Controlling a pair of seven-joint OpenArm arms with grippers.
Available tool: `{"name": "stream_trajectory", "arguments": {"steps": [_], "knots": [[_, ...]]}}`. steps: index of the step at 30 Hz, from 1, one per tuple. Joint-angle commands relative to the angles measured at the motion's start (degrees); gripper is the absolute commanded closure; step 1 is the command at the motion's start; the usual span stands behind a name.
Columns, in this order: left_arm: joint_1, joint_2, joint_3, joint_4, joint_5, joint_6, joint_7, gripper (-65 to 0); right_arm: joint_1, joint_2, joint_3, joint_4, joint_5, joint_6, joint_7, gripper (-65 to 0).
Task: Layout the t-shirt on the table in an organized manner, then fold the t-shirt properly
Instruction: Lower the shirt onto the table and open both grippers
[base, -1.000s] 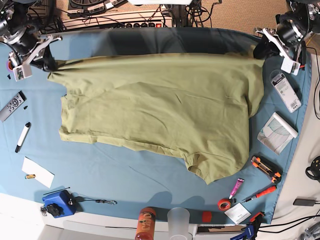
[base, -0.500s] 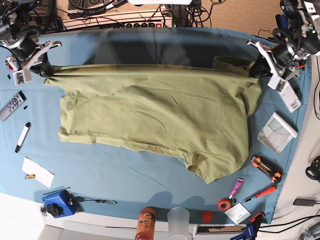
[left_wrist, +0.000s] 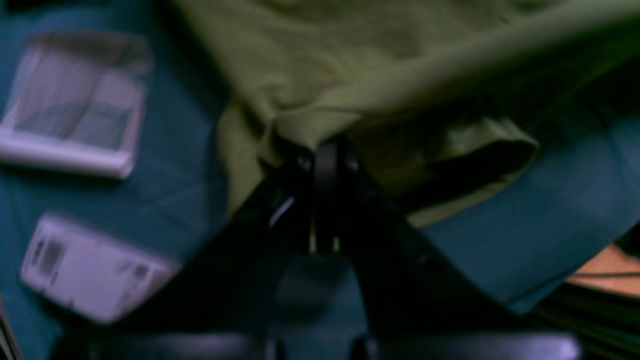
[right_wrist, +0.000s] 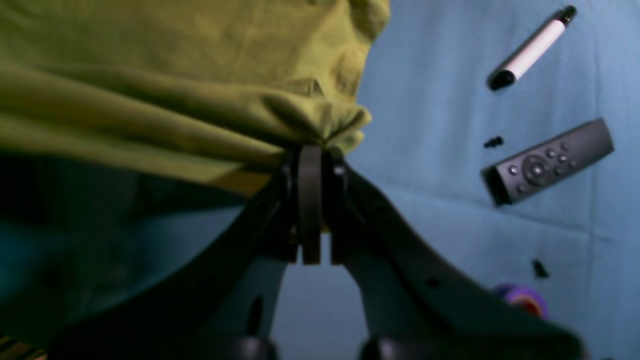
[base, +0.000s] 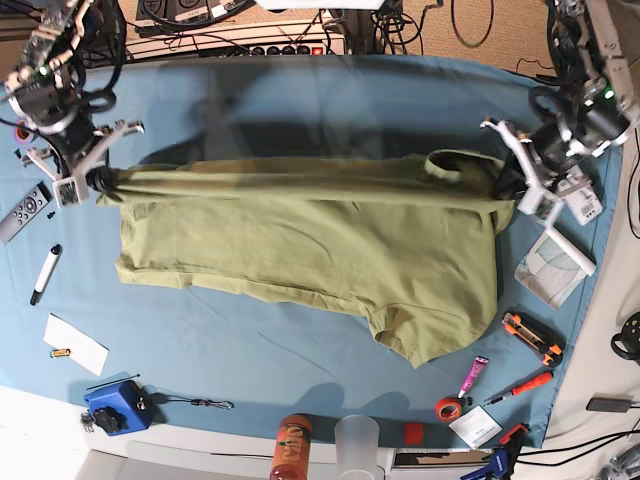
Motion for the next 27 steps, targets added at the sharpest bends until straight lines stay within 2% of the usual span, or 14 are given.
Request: {"name": "stream_trajectory", "arguments": {"steps": [1, 2, 5, 6, 10, 14, 17, 23, 24, 25, 27], "knots": [[-1.46, -0.85, 1.33, -0.57, 1.38, 0.2, -2.03, 0.0, 1.46, 0.87, -0.66, -1.22, -1.07, -0.59, 1.4, 0.0], [-2.54, -0.87, 2.75, -1.79, 3.89, 0.81, -3.34, 0.0, 2.62, 0.85, -1.53, -3.56, -1.92, -0.61, 1.81, 0.0], [-5.64, -0.85, 5.2, -4.66, 8.46, 7.23, -7.41, 0.0, 6.19, 0.87, -2.73, -11.15, -3.48, -0.59, 5.66, 0.0], [-6.75, -0.87, 5.62, -5.31, 8.87, 7.74, -8.02, 0.0, 7.48, 0.85, -2.71, -13.6, -3.43, -0.59, 6.58, 0.0], [-11.41, -0.87, 7.74, -10.03, 9.27, 4.83, -8.09, 0.0, 13.51, 0.87, -2.71, -22.93, -3.43, -0.24, 6.82, 0.0], [-15.82, -0.87, 11.02, -17.88, 9.29, 4.92, -8.31, 0.0, 18.36, 0.87, -2.73, -31.12, -3.39, 1.7, 6.84, 0.0], [-18.99, -0.85, 12.11, -22.43, 9.27, 5.03, -9.33, 0.0, 21.0, 0.85, -2.73, -35.17, -3.37, 1.81, 7.3, 0.0], [-21.44, -0.85, 12.2, -25.11, 9.22, 5.09, -9.62, 0.0, 23.12, 0.98, -2.78, -36.76, -3.15, 2.14, 6.78, 0.0], [-21.42, -0.85, 12.2, -25.11, 9.22, 4.85, -9.55, -3.1, 23.12, 1.05, -2.75, -36.76, -2.91, 2.97, 6.29, 0.0], [-21.42, -0.85, 12.2, -25.09, 9.25, 4.87, -9.57, -10.5, 23.1, 1.18, -2.75, -36.76, -2.69, 4.04, 5.81, -0.3], [-21.44, -0.87, 12.2, -25.09, 9.22, 4.96, -9.62, -23.8, 23.12, 1.2, -2.75, -36.76, -1.46, 4.85, 4.57, -10.2]]}}
